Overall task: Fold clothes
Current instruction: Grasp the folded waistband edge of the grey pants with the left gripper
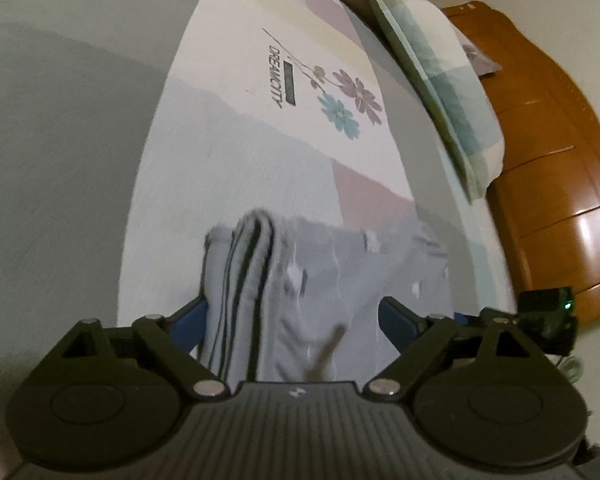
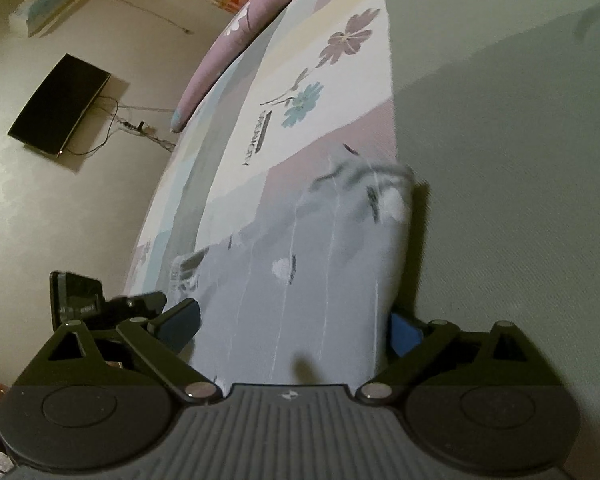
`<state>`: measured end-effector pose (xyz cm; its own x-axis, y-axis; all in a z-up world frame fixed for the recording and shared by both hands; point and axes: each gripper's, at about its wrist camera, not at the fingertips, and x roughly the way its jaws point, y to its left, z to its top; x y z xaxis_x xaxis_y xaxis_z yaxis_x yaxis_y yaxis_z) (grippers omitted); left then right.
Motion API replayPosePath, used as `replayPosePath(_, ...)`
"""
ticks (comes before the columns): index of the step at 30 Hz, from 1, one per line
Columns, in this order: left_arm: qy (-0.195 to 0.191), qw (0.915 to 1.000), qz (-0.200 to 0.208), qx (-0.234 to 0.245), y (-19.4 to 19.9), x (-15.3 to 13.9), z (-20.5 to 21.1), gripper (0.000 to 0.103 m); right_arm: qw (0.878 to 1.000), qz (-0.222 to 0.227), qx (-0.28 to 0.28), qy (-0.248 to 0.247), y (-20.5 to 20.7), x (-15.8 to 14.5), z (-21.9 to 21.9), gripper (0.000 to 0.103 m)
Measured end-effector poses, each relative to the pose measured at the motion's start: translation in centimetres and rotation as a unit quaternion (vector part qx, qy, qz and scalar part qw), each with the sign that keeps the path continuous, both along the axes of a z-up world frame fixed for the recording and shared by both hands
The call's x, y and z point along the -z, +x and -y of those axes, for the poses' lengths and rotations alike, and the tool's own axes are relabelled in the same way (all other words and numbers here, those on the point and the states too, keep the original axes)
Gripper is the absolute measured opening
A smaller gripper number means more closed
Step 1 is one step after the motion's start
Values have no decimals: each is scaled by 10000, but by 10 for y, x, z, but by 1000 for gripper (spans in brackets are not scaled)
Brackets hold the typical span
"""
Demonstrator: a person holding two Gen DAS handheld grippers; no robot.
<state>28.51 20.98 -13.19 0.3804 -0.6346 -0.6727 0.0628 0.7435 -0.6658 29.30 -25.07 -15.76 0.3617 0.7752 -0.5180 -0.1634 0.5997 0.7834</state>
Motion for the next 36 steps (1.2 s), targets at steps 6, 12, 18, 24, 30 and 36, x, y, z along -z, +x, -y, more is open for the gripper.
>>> replayPosePath(6,-568,9975,-377,160,14,10,-9,89,9999,-4,-87,132,18,2,-4,101)
replayPosePath(12,-746,9927,-801,505,-4,13,-14,90,9990,-122,-333,274,-12,3,5,101)
replayPosePath(18,-1106,9887,-879,501,18,22,-12,90,9981,-97,-430,422,-14,5,1,102)
replayPosePath(24,-1121,9883,-834,610,34,23,3,89,9970,-122,-483,592,14,5,-17,103)
replayPosePath(30,-1517,9810,-1045,616,4,32,-19,89,9930,-114,-470,1080,-17,11,-1,102)
replayPosePath(36,-1333,9833,-876,872,29,27,4,95,9893,-86,-479,1375,11,18,-20,102)
